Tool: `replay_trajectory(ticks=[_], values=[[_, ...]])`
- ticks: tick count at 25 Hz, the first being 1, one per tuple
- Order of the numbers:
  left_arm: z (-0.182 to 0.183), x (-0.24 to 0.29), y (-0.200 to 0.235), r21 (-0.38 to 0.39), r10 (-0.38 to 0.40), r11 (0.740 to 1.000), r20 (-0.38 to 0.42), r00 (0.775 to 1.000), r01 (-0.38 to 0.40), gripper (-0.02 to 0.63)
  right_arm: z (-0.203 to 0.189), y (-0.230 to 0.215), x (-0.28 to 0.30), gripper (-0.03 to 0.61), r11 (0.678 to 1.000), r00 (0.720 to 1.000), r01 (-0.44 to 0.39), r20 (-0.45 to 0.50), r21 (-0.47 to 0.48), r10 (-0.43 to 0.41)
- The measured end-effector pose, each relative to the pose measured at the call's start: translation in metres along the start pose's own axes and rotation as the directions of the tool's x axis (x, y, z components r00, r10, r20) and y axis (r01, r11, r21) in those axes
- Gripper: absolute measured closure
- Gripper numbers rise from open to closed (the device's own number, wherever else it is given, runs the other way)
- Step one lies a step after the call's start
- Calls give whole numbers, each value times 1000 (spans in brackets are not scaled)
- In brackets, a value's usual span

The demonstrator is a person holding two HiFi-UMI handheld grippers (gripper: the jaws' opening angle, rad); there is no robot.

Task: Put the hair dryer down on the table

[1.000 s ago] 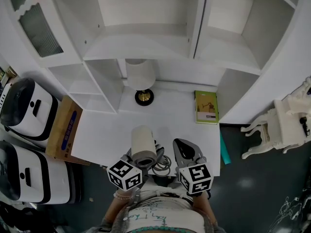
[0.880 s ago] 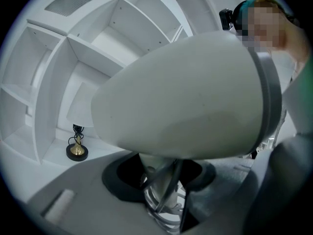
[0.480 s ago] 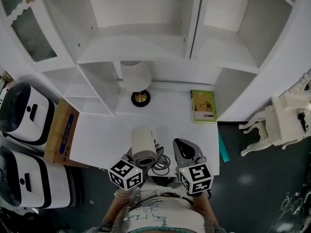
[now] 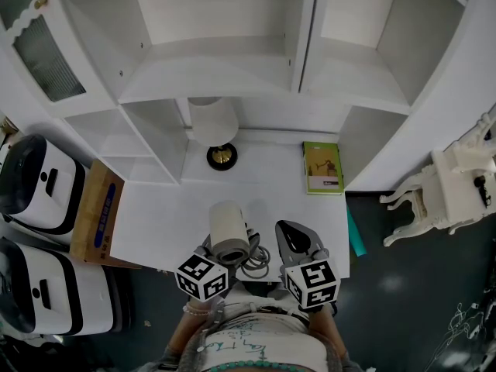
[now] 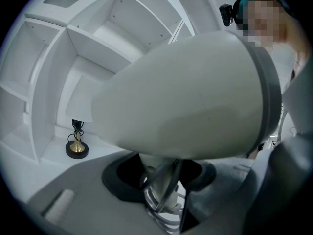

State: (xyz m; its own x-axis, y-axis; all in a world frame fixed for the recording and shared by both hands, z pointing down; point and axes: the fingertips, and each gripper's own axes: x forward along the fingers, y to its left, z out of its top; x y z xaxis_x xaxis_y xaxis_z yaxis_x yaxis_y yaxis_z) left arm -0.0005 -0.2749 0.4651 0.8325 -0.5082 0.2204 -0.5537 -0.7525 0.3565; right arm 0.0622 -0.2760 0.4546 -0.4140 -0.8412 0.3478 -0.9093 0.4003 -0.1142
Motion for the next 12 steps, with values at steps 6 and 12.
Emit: replay_trajectory(ticks=[6,12], values=[[-11,3,6,-15,8,1000,-19,1000,-8,442,-2,1,1,551,1000,1000,1,-9,-2,-1],[-22,5,12,-33,10,999,-36,999,-12,442,-4,1,0,551,1000,1000,3,-18,-5,-3]])
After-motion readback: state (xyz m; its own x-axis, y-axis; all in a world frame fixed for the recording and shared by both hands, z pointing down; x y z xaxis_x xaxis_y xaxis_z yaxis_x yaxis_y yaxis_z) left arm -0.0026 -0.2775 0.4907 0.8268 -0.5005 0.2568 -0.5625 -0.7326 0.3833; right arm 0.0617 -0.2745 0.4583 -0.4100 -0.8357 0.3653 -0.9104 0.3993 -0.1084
